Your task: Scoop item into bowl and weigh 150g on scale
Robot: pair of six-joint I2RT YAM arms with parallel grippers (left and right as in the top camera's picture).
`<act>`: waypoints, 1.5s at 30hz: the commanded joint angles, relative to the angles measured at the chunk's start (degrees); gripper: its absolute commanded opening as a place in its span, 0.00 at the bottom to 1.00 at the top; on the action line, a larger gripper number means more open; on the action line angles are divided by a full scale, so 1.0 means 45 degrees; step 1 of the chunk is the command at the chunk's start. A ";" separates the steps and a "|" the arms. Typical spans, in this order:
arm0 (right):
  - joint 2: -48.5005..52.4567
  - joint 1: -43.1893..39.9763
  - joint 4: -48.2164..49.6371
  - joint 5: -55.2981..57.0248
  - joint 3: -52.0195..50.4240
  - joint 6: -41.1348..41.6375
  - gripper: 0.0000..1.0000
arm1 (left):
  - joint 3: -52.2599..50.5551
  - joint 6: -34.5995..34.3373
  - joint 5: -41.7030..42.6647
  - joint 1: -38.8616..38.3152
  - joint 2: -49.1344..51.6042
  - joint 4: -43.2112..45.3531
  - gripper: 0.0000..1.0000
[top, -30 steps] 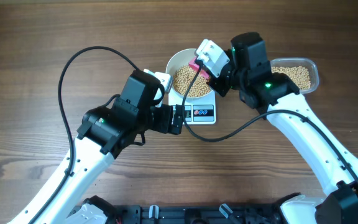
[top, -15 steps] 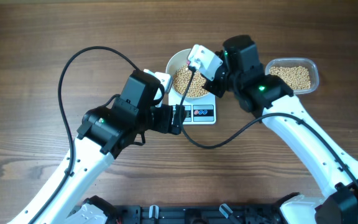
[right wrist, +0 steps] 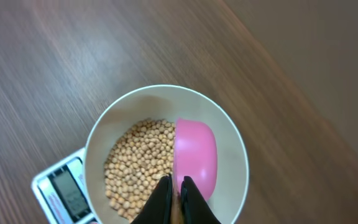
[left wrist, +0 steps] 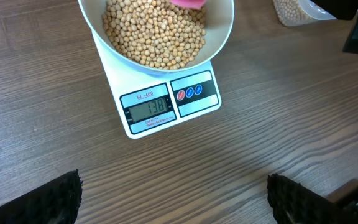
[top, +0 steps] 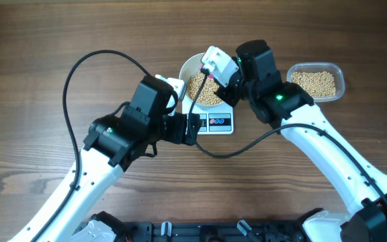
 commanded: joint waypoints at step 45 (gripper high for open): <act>-0.0685 -1.4435 0.1073 -1.2871 0.0272 1.2930 0.04 | -0.0053 0.0262 -0.0117 -0.0058 -0.0010 -0.0005 1.00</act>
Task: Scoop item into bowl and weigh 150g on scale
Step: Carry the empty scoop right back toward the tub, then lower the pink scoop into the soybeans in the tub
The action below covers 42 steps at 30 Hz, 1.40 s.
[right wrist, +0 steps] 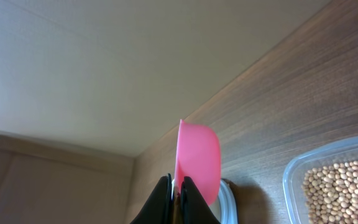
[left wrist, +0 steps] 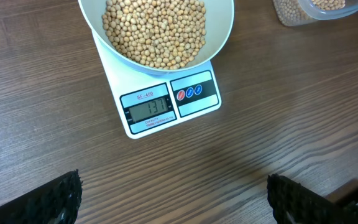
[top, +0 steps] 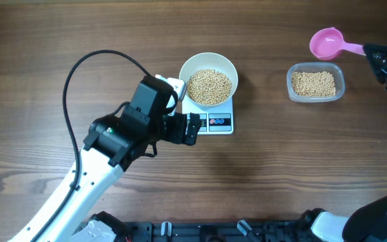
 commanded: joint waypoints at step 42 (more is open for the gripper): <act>-0.0160 0.0816 -0.1608 0.6305 0.0243 -0.5221 0.04 | -0.0049 0.0257 -0.0121 -0.0058 -0.0010 -0.0005 1.00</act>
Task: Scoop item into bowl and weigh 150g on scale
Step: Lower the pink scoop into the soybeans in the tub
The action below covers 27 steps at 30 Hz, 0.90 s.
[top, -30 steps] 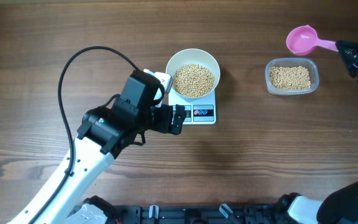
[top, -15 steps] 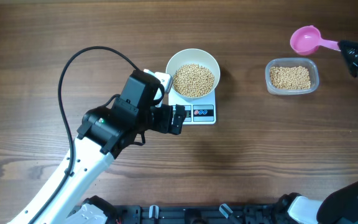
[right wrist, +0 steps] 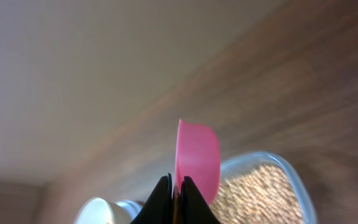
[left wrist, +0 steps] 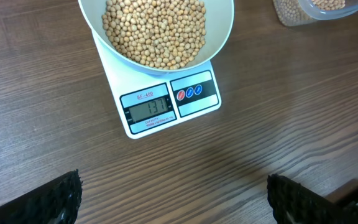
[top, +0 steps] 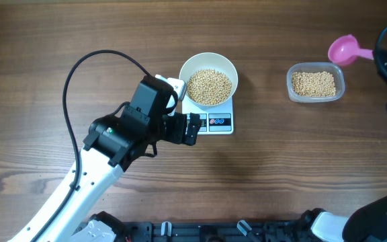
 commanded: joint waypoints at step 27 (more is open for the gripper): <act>0.1282 0.3798 -0.2152 0.6815 0.0204 -0.8053 0.04 | -0.0049 0.0257 -0.0117 -0.0058 -0.0010 0.0000 1.00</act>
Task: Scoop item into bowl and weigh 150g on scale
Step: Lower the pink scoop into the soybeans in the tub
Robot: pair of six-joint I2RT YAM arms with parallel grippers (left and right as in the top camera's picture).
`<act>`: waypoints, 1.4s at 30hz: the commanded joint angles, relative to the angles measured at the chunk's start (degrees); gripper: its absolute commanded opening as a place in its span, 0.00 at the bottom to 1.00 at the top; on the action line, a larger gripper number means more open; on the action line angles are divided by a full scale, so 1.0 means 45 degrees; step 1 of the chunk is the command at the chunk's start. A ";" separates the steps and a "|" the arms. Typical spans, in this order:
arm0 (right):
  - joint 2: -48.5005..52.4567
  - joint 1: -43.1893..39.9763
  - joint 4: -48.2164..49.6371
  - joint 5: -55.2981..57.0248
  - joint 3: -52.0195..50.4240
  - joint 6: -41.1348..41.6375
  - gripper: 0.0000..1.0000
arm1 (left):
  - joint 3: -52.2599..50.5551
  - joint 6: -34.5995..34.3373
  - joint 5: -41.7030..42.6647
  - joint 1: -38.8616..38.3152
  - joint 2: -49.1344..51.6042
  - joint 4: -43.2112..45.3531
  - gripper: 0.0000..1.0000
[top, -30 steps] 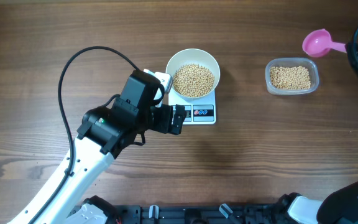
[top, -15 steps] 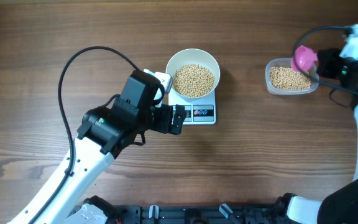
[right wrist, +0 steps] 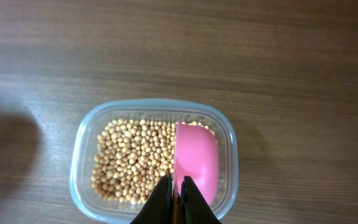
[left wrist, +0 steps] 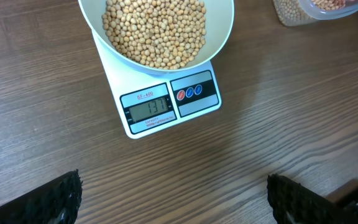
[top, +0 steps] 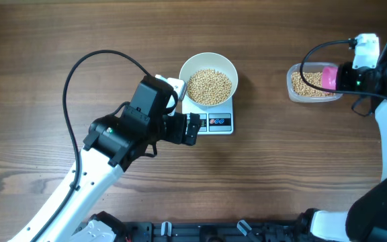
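Note:
A white bowl (top: 209,70) of soybeans sits on a small white scale (top: 210,122); in the left wrist view the scale's display (left wrist: 148,106) reads about 131. At the right a clear plastic container (right wrist: 82,155) holds more soybeans. My right gripper (right wrist: 178,186) is shut on the handle of a pink scoop (right wrist: 195,160), whose bowl is turned on edge over the container's right half. My left gripper (left wrist: 173,193) stands open low over bare wood in front of the scale, holding nothing.
A black cable (top: 106,57) loops over the table behind the left arm. The right arm's cable (top: 318,50) arcs above the container. Brown wood table (top: 274,168) lies all around.
My right gripper has brought the pink scoop from beyond the container's far right corner down over the container, its bowl now on edge above the beans. The left arm and scale reading are unchanged.
First my right gripper held the scoop tipped in the bowl, the scale reading about 138. Then the scoop was away at the far right and the reading stood near 131. After hovering by the container's far corner, the scoop is now over the container's beans.

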 commanded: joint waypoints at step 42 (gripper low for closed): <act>0.0981 0.0889 -0.0641 -0.3084 -0.0398 0.3099 0.04 | -0.0049 0.0262 -0.0121 -0.0058 -0.0010 0.0000 1.00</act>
